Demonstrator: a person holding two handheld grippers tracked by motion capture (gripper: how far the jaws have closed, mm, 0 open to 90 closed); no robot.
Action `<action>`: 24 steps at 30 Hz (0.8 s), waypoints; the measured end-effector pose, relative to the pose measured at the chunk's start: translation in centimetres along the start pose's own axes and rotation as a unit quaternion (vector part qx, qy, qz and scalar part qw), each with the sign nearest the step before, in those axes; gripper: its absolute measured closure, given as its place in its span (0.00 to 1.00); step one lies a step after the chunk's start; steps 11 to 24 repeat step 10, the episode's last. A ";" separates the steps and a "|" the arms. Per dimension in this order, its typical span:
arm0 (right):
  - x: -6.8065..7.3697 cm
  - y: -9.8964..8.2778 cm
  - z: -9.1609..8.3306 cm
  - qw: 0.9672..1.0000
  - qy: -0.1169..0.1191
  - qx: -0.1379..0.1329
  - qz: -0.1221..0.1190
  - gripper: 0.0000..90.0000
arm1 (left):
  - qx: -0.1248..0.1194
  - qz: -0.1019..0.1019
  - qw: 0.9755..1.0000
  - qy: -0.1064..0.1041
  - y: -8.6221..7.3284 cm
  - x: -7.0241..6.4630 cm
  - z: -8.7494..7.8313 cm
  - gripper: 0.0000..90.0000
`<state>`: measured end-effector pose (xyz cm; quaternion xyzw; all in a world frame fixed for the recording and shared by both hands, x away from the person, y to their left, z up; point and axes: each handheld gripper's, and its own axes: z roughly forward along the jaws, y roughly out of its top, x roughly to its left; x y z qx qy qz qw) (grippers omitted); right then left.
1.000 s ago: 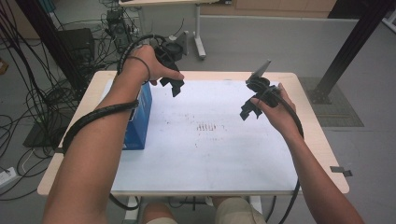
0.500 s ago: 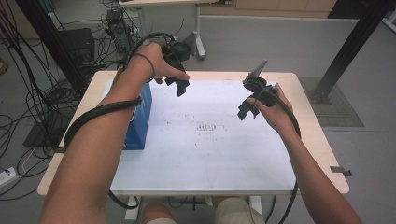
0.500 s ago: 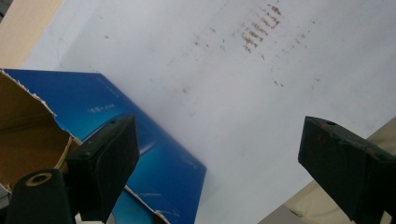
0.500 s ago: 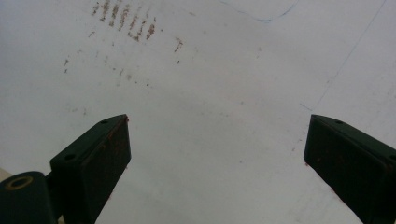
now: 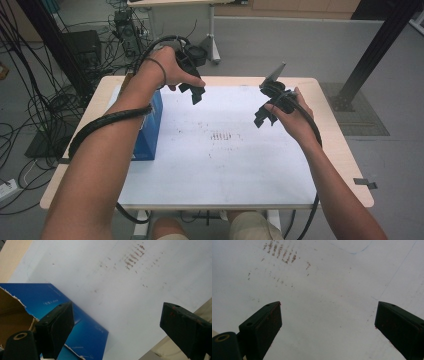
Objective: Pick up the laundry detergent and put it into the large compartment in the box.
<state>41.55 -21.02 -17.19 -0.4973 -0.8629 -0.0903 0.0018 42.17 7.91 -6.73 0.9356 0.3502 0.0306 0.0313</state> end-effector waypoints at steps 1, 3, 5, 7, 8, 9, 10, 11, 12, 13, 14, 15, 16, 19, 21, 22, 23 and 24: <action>0.0 0.0 0.0 1.000 -0.001 -0.001 -0.001 0.08 | -0.001 0.000 1.000 0.001 0.0 0.0 0.0 0.14; 0.1 0.0 0.0 1.000 -0.001 0.000 -0.001 0.08 | -0.006 0.002 1.000 -0.001 -0.2 0.0 0.0 0.14; 0.1 0.0 0.0 1.000 -0.002 -0.001 -0.003 0.08 | -0.008 0.003 1.000 0.000 -0.3 -0.1 -0.1 0.14; 0.1 0.0 0.0 1.000 -0.001 0.001 -0.004 0.08 | -0.007 0.004 1.000 -0.001 -0.3 -0.1 -0.1 0.14; 0.2 0.0 0.0 1.000 -0.002 0.000 -0.003 0.08 | -0.007 0.005 1.000 -0.001 -0.3 -0.1 -0.1 0.14; 0.2 0.0 0.0 1.000 -0.001 0.000 -0.004 0.08 | -0.007 0.005 1.000 -0.001 -0.3 -0.1 -0.1 0.14; 0.2 0.0 0.0 1.000 -0.001 0.000 -0.005 0.08 | -0.007 0.005 1.000 -0.001 -0.2 -0.1 -0.1 0.14; 0.2 0.0 0.0 1.000 -0.001 0.000 -0.005 0.08 | -0.007 0.005 1.000 -0.001 -0.2 -0.1 -0.1 0.14; 0.2 0.0 0.0 1.000 -0.001 0.000 -0.005 0.08 | -0.007 0.005 1.000 -0.001 -0.2 -0.1 -0.1 0.14; 0.2 0.0 0.0 1.000 -0.001 0.000 -0.005 0.08 | -0.007 0.005 1.000 -0.001 -0.2 -0.1 -0.1 0.14; 0.2 0.0 0.0 1.000 -0.001 0.000 -0.005 0.08 | -0.007 0.005 1.000 -0.001 -0.2 -0.1 -0.1 0.14; 0.2 0.0 0.0 1.000 -0.001 0.000 -0.005 0.08 | -0.007 0.005 1.000 -0.001 -0.2 -0.1 -0.1 0.14; 0.2 0.0 0.0 1.000 -0.001 0.000 -0.005 0.08 | -0.007 0.005 1.000 -0.001 -0.2 -0.1 -0.1 0.14; 0.2 0.0 0.0 1.000 -0.001 0.000 -0.005 0.08 | -0.007 0.005 1.000 -0.001 -0.2 -0.1 -0.1 0.14; 0.2 0.0 0.0 1.000 -0.001 0.000 -0.005 0.08 | -0.007 0.005 1.000 -0.001 -0.2 -0.1 -0.1 0.14; 0.2 0.0 0.0 1.000 -0.001 0.000 -0.005 0.08 | -0.007 0.005 1.000 -0.001 -0.2 -0.1 -0.1 0.14; 0.2 0.0 0.0 1.000 -0.001 0.000 -0.005 0.08 | -0.007 0.005 1.000 -0.001 -0.2 -0.1 -0.1 0.14; 0.2 0.0 0.0 1.000 -0.001 0.000 -0.005 0.08 | -0.007 0.005 1.000 -0.001 -0.2 -0.1 -0.1 0.14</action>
